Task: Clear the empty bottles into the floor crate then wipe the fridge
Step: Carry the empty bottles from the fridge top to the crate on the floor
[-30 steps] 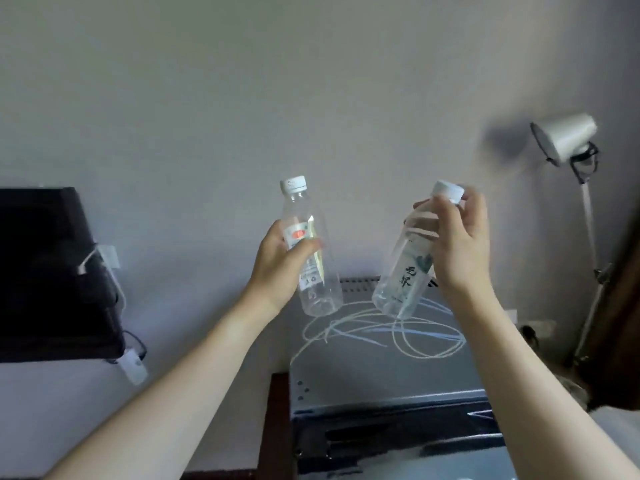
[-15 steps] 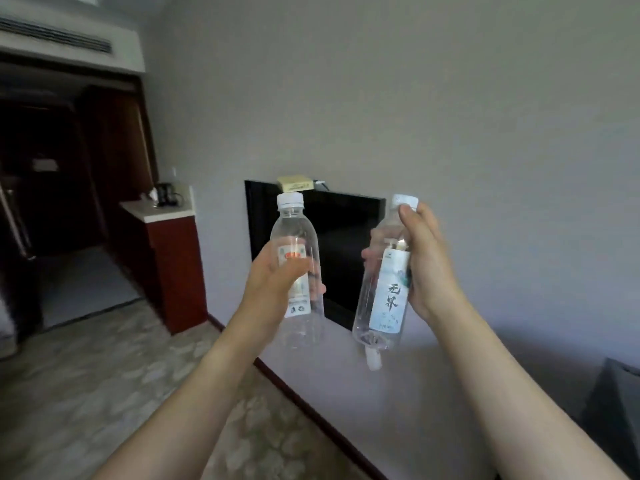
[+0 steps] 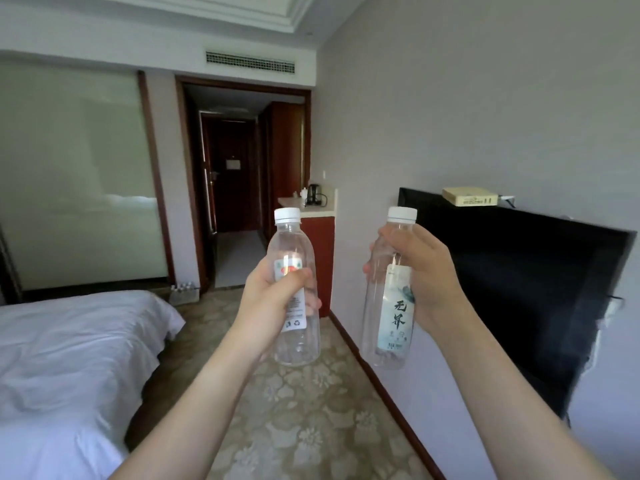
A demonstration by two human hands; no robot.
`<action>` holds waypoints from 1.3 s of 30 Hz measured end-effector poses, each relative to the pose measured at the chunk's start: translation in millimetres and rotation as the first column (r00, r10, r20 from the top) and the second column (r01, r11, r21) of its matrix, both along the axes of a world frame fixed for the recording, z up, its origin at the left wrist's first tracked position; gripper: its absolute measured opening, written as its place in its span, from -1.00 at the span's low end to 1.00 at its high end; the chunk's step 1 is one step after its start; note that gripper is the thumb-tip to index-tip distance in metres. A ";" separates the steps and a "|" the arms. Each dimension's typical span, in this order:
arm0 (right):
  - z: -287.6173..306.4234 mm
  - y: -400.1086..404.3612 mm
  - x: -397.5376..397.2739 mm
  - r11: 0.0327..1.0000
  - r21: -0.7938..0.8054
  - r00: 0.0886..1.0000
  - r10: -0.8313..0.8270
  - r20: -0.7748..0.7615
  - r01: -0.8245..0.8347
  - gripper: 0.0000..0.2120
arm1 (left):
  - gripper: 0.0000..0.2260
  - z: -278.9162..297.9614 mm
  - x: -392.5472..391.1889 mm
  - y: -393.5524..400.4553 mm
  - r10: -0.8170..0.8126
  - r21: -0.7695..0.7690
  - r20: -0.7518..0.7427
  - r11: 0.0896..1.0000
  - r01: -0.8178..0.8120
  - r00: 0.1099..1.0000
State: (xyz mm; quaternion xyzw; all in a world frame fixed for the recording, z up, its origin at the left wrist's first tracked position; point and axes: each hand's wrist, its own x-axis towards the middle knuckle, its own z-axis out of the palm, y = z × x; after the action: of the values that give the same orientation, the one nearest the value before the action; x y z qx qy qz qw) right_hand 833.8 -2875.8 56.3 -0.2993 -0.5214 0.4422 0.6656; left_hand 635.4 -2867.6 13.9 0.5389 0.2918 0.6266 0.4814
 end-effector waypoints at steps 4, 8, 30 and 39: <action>0.4 16.8 -17.2 0.996 0.007 0.996 0.084 -0.042 -0.084 -0.94 | -0.92 -2.3 -16.3 3.3 0.085 -0.004 -0.004 0.996 -0.085 0.996; -2.7 36.4 -32.3 0.990 -0.016 0.990 0.138 -0.031 -0.139 -0.94 | -0.83 -8.4 -30.9 2.0 0.171 -0.001 -0.035 0.985 -0.171 0.985; -4.9 341.7 -266.7 0.927 -0.051 0.928 0.372 0.009 -0.371 -0.88 | -0.76 -2.0 -242.1 258.5 0.443 0.070 0.004 0.894 -0.443 0.896; 11.4 491.5 -336.8 0.903 -0.043 0.904 0.427 -0.024 -0.428 -0.88 | -0.75 14.0 -309.1 409.3 0.422 0.093 -0.059 0.905 -0.416 0.905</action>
State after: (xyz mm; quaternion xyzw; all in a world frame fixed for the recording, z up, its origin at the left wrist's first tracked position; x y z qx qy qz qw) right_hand 497.0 -2384.3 67.7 -0.1903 -0.5592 0.5914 0.5489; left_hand 326.3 -2458.3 27.9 0.5060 0.3943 0.7050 0.3024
